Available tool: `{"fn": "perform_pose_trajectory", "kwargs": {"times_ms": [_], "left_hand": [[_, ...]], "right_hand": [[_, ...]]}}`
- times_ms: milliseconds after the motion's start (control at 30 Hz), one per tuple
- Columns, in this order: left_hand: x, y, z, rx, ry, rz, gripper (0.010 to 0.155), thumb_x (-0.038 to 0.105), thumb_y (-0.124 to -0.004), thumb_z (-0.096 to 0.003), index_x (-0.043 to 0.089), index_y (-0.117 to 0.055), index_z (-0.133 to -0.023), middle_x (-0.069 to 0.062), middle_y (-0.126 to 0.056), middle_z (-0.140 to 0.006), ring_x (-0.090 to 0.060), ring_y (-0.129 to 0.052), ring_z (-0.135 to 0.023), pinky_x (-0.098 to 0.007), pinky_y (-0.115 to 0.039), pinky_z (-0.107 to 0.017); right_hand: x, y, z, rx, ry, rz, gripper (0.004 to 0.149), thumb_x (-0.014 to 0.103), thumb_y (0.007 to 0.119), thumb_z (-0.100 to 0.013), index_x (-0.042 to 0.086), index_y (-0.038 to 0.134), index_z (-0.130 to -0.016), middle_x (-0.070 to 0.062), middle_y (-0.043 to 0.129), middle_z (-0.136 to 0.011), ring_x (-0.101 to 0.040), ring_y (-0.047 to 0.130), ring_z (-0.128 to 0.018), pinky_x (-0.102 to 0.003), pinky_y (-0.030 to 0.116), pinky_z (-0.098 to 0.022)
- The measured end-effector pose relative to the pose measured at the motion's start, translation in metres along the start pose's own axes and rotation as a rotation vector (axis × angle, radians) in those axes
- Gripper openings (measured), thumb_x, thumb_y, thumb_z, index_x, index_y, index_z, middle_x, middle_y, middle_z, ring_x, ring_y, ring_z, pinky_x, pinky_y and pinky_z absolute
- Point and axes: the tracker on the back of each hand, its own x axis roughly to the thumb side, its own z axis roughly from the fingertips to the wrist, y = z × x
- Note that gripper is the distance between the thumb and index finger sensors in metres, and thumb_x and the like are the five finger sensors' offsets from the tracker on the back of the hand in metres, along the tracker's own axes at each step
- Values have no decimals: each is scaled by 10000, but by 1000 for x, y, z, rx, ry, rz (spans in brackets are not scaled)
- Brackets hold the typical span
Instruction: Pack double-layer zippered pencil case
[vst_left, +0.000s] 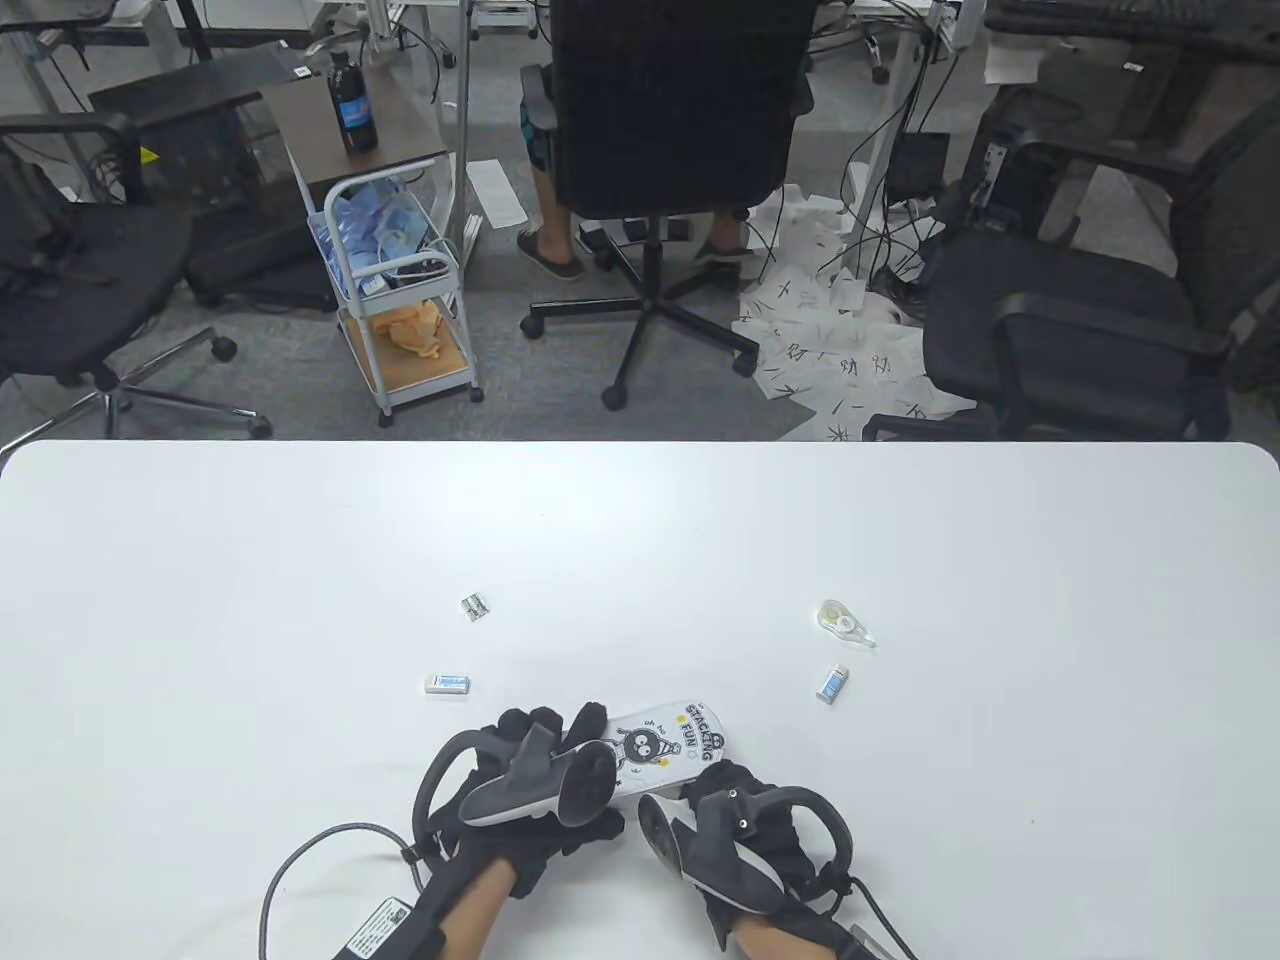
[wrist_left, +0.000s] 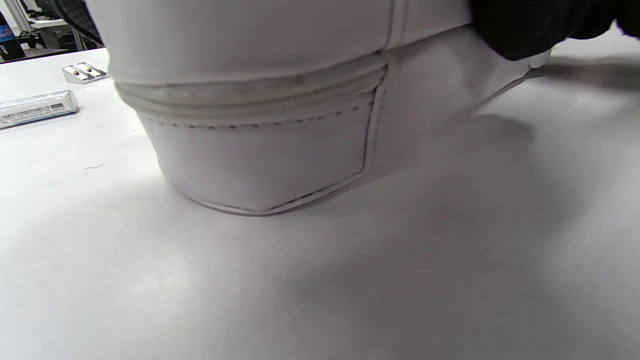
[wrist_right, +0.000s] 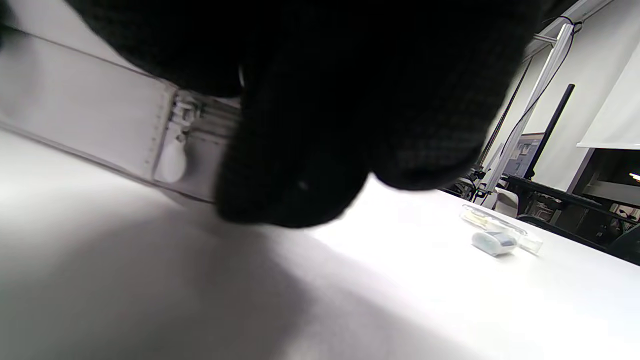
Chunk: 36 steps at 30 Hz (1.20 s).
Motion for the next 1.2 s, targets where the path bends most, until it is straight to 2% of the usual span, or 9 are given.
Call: {"fn": "perform_pose_trajectory", "kwargs": {"times_ms": [300,367,533,700,833,900,1000,1067,1200], "left_hand": [[-9,3,4,-12,-112,104,1108,694,-841,-456,94,-316,-1226,-322,-515,-1083,-587,-550,-892,-752,-568,-691],[-4,3,7,-14,-183,88,1120,674,-883,-432,134,-314,-1231,-281,-492,-1108,-569,-525,-919,-752,-520,-704],[4,8,5,-42,-276,48,1119,585,-969,-394,194,-324,-1220,-250,-471,-1134,-542,-514,-960,-750,-423,-691],[22,15,4,-22,-413,-25,1114,462,-1045,-357,289,-346,-1206,-226,-399,-1161,-521,-426,-1012,-725,-359,-676],[25,24,-2,10,-379,-43,1084,423,-1049,-359,336,-343,-1177,-261,-205,-1186,-604,-260,-1015,-728,-335,-666],[15,28,-3,71,-294,17,1148,360,-1067,-357,268,-278,-1186,-290,-134,-1167,-630,-251,-1005,-768,-354,-658],[4,29,-5,81,-198,68,1036,319,-1015,-430,109,-344,-1191,-338,-317,-1162,-598,-503,-1002,-743,-498,-676],[0,29,-7,-1,-232,142,969,251,-998,-457,59,-373,-1172,-332,-658,-1063,-396,-883,-897,-603,-709,-695],[-11,31,-4,-56,-289,428,667,75,-733,-581,9,-397,-1153,-400,-672,-1027,-429,-923,-882,-588,-750,-673]], "right_hand": [[-72,21,-17,352,55,-473,461,418,725,-518,139,851,-862,-91,946,-786,-157,1002,-522,-367,870,-448],[-86,24,-18,325,98,-509,447,382,744,-475,187,860,-861,-75,934,-803,-191,986,-542,-396,852,-463],[-78,23,-21,280,2,-418,450,375,717,-416,300,863,-836,9,927,-804,-167,954,-577,-380,827,-507],[-52,16,-17,403,-215,-560,441,336,743,-414,282,875,-831,-2,856,-887,-246,861,-729,-435,740,-593],[-42,8,-18,322,-317,-325,438,385,719,-424,293,864,-827,20,883,-852,-191,911,-674,-377,801,-550],[-44,13,-18,441,-329,-454,439,378,717,-460,202,859,-836,-48,889,-827,-219,911,-657,-400,795,-539],[-47,24,-19,579,-400,-658,447,402,705,-519,126,862,-833,-84,910,-797,-243,925,-635,-423,799,-522],[-41,29,-19,641,-411,-776,447,373,714,-534,66,860,-824,-137,911,-780,-287,922,-620,-454,789,-509],[-35,24,-17,602,-462,-708,443,386,711,-530,85,865,-818,-122,918,-779,-271,928,-623,-440,798,-514]]}}
